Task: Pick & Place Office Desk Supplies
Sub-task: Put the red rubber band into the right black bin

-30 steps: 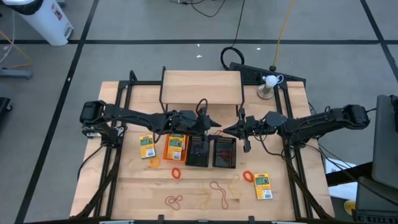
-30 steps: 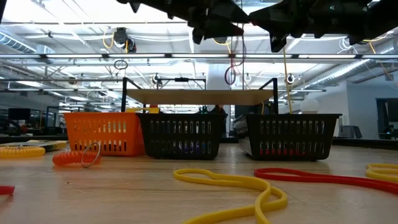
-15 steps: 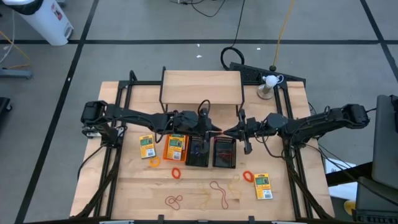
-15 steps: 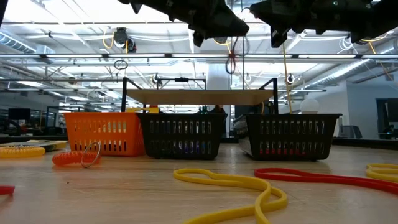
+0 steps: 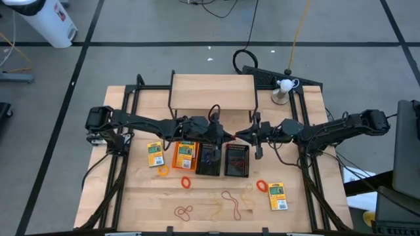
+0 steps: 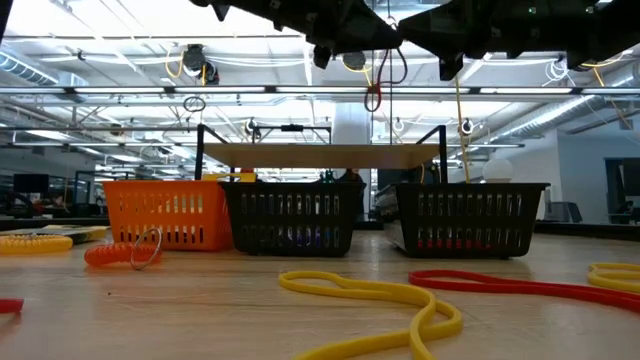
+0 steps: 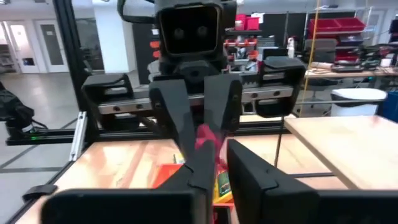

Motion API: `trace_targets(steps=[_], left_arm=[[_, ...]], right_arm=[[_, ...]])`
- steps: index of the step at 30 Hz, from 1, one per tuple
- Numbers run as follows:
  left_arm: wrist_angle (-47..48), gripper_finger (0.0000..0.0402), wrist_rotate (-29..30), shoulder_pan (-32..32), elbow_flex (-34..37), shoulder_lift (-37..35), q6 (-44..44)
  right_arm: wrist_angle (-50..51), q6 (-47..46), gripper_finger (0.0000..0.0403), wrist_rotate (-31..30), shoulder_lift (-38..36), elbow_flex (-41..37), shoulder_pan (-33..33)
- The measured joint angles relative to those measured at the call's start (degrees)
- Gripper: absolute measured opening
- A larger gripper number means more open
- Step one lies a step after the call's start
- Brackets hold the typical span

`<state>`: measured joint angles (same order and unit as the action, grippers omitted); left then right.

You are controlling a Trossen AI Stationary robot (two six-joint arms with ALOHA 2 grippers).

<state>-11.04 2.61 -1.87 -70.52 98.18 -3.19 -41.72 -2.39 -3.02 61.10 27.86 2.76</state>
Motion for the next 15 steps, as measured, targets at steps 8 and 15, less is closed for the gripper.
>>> trace_targets(steps=[8,15], left_arm=[[1.2,0.0001,-0.1,0.0,0.0,-2.8,-2.5],[2.1,0.0,-0.1,0.0,0.0,-4.3,-3.2]], right_arm=[[0.7,0.1,0.0132,-0.1,-0.3,0.0,0.0],[5.6,0.3,0.0188,-0.8,-4.4,0.0,0.0]])
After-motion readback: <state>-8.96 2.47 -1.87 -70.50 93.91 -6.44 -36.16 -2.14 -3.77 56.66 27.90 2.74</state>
